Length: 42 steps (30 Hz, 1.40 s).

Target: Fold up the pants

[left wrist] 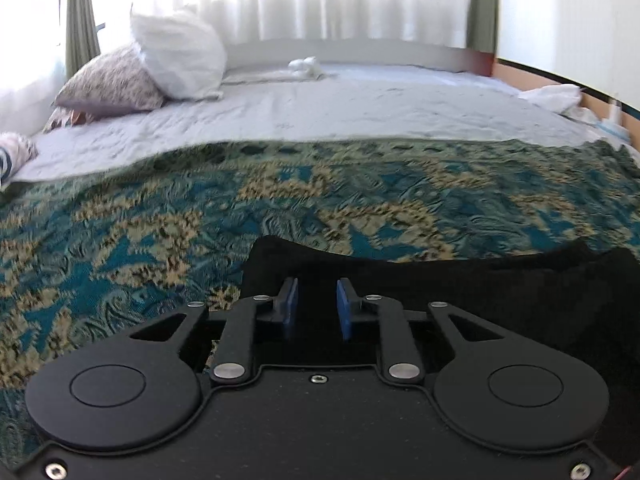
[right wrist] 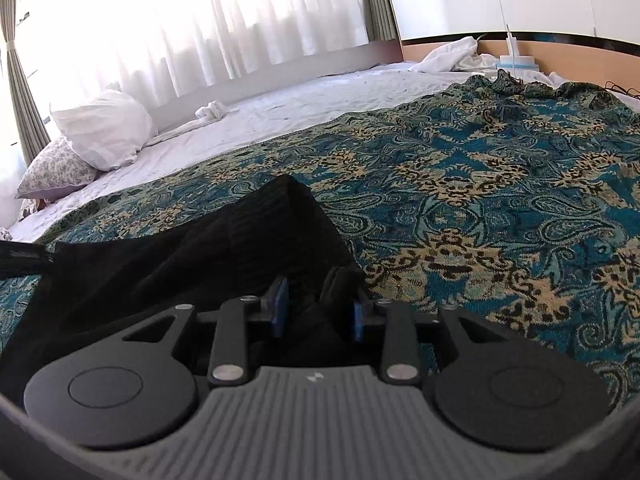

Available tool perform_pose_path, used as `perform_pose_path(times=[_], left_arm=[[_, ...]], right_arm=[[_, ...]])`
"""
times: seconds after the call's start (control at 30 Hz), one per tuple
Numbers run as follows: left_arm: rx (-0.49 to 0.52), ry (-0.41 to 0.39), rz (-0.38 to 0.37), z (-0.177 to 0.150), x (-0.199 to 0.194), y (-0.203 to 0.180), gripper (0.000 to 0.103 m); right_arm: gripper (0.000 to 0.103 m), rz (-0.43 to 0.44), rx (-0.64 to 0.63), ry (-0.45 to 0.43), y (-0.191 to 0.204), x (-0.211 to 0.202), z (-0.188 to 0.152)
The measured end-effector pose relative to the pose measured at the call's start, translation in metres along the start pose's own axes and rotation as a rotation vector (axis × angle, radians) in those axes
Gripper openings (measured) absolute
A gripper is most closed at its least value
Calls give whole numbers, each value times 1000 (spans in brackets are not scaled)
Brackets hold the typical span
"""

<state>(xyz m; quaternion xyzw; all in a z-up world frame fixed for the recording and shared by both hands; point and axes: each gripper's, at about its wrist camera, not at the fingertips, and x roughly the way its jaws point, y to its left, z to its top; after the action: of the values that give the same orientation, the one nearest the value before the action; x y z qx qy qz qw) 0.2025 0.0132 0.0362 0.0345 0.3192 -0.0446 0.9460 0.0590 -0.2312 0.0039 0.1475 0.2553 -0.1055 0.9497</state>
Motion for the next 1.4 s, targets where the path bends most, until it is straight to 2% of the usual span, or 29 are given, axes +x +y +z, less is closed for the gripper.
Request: perform_pose_path(times=[0.2, 0.5, 0.53, 0.6, 0.63, 0.77, 0.87, 0.93, 0.97, 1.07, 1.13, 1.23, 1.33, 1.4], left_arm=[[-3, -5, 10, -9, 14, 1, 21], [-18, -3, 0, -9, 10, 3, 21], [-12, -2, 4, -8, 5, 1, 23], [-2, -10, 9, -9, -8, -1, 37], [5, -20, 12, -11, -16, -2, 44], [34, -71, 22, -24, -56, -3, 47], [20, -100, 21, -42, -90, -2, 48], [-7, -107, 5, -58, -111, -2, 48], [-29, -106, 0, -66, -119, -2, 46], [-68, -95, -12, -89, -137, -5, 38], [-73, -84, -15, -102, -145, -9, 29], [-55, -67, -29, -115, -151, -15, 29], [-28, -59, -7, -122, -149, -20, 30], [-12, -59, 8, -124, -147, -22, 30]], right_arm=[[42, 8, 3, -5, -1, -1, -1], [45, 5, -1, -5, 0, -1, -1], [54, 1, -2, -5, 0, -2, 0], [59, 7, -10, -4, 1, -5, 2], [66, 13, -15, -8, 2, -7, 3], [83, -33, -52, -79, 7, -28, 4], [86, -86, -114, -146, 15, -47, 4], [85, -70, -170, -189, 25, -60, 2], [72, -40, -200, -203, 30, -66, 1], [53, 63, -295, -185, 51, -74, -7], [49, 136, -343, -153, 66, -74, -16], [48, 193, -423, -113, 87, -69, -30], [48, 222, -475, -52, 100, -60, -40], [48, 203, -502, -16, 101, -51, -44]])
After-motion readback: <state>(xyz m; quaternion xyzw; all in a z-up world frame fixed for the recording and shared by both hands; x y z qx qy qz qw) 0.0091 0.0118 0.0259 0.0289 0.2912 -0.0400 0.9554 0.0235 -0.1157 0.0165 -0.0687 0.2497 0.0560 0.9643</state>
